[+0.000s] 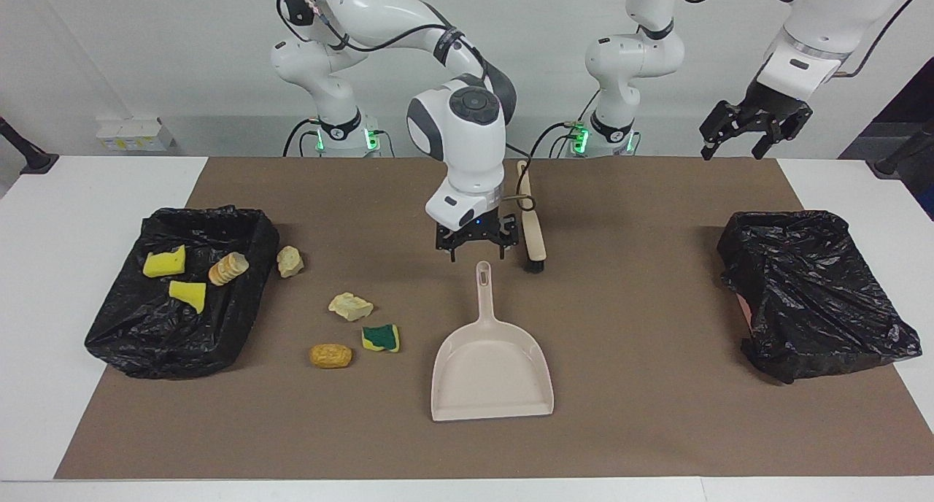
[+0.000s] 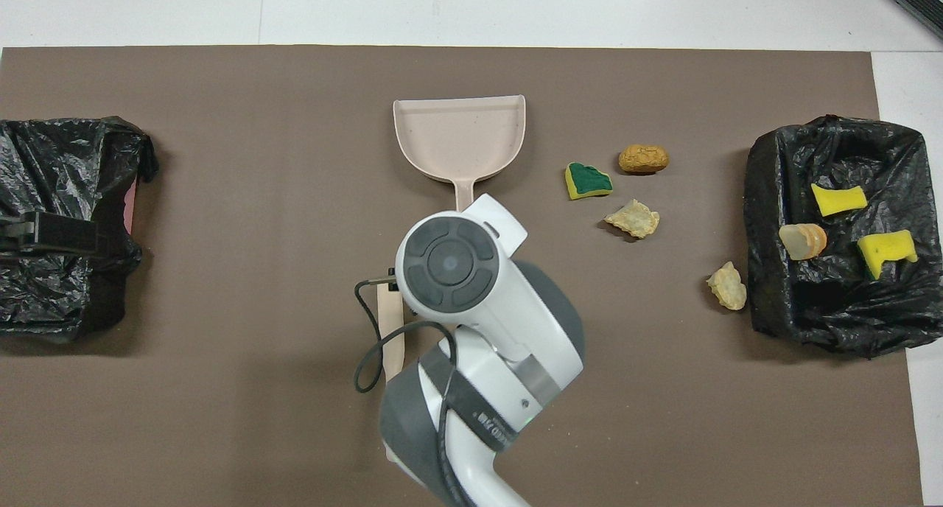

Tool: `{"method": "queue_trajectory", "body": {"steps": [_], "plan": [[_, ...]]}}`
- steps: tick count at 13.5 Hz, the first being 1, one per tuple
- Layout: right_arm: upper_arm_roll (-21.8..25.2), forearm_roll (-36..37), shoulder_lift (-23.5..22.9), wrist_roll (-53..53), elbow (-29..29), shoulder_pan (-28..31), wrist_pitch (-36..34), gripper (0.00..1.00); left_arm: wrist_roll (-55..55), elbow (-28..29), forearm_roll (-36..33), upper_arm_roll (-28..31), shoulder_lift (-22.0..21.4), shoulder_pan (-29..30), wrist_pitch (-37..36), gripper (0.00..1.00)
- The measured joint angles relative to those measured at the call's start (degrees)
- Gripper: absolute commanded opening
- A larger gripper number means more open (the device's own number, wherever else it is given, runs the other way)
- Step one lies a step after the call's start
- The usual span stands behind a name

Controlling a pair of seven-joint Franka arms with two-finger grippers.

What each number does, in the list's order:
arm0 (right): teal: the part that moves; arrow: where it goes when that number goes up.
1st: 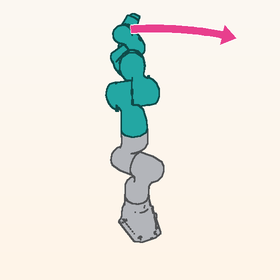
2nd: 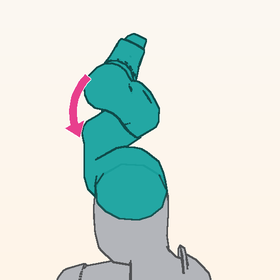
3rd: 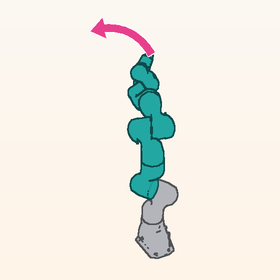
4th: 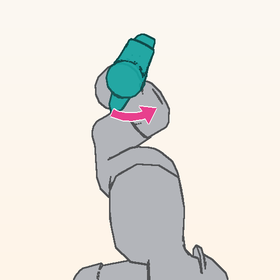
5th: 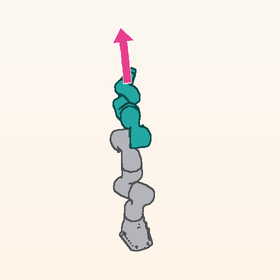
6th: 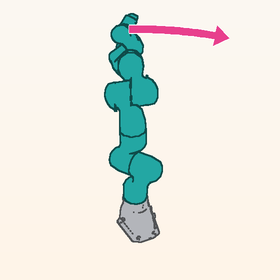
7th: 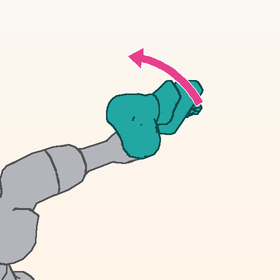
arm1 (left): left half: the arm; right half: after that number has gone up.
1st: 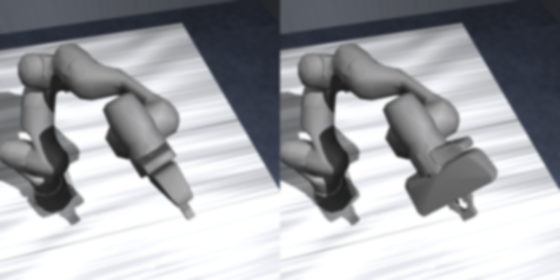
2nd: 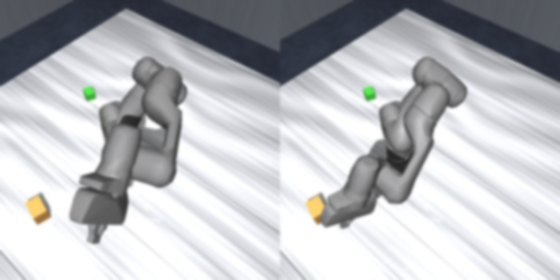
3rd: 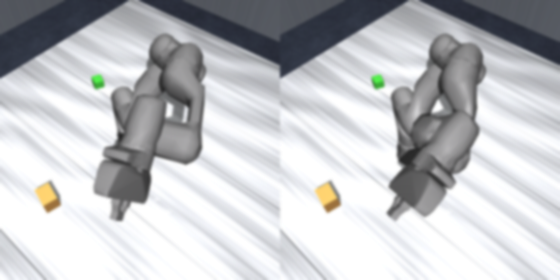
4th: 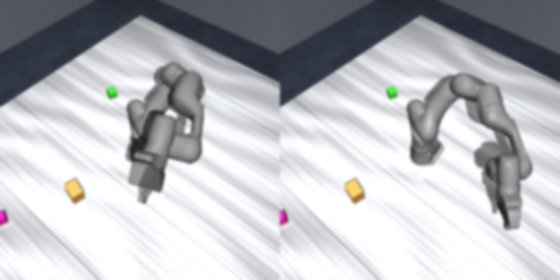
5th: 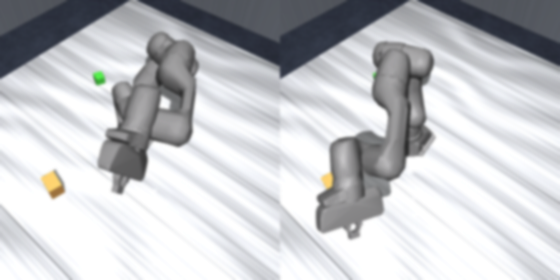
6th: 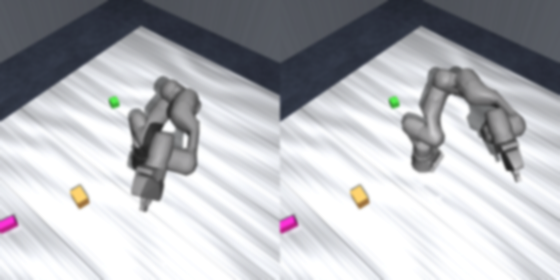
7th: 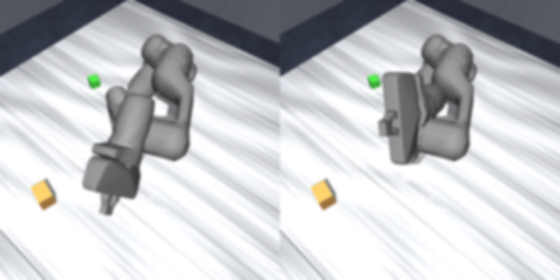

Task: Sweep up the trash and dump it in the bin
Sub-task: 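Reach the left gripper to the dustpan while the right gripper reaches the brush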

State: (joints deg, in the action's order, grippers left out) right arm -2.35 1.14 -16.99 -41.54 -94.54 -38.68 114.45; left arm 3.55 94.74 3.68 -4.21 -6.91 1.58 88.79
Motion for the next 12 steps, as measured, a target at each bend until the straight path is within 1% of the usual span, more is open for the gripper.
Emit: {"method": "queue_trajectory", "body": {"steps": [2, 4, 6, 8, 9, 10, 11, 12], "plan": [[0.0, 0.0, 2.2, -2.9, -3.7, -2.8, 1.6, 1.0, 0.0, 0.0, 0.0, -0.1, 0.0, 0.0, -0.5, 1.0], [-0.1, -0.1, 4.5, -4.3, -8.5, -4.9, 5.2, 1.0, 0.0, 0.0, 0.0, -0.6, 0.0, 0.0, 0.2, 1.0], [-0.1, -0.1, 5.5, -6.4, -12.5, -7.3, 9.0, 1.0, 0.1, 0.1, 0.0, -1.3, 0.4, -0.7, 3.6, 1.0], [-0.1, -0.1, 5.4, -7.8, -16.1, -10.1, 12.8, 0.99, 2.7, 0.1, 0.0, -1.8, 2.0, -3.3, 8.1, 1.0], [-0.1, -0.1, 5.4, -8.1, -17.3, -11.3, 13.6, 0.96, 4.2, 0.2, 0.0, -2.0, 3.4, -5.0, 10.1, 1.0], [-0.1, -0.1, 5.4, -8.1, -18.3, -12.3, 13.8, 0.9, 5.8, 0.2, 0.0, -2.1, 5.3, -7.1, 12.1, 1.0], [-0.1, -0.1, 5.4, -8.2, -19.0, -13.3, 13.9, 0.88, 7.5, 0.1, 0.0, -2.1, 7.1, -8.9, 14.3, 1.0], [-0.1, -0.1, 5.4, -8.2, -19.7, -14.0, 13.9, 0.84, 9.3, 0.0, 0.0, -2.2, 8.7, -10.2, 16.2, 1.0]]}}
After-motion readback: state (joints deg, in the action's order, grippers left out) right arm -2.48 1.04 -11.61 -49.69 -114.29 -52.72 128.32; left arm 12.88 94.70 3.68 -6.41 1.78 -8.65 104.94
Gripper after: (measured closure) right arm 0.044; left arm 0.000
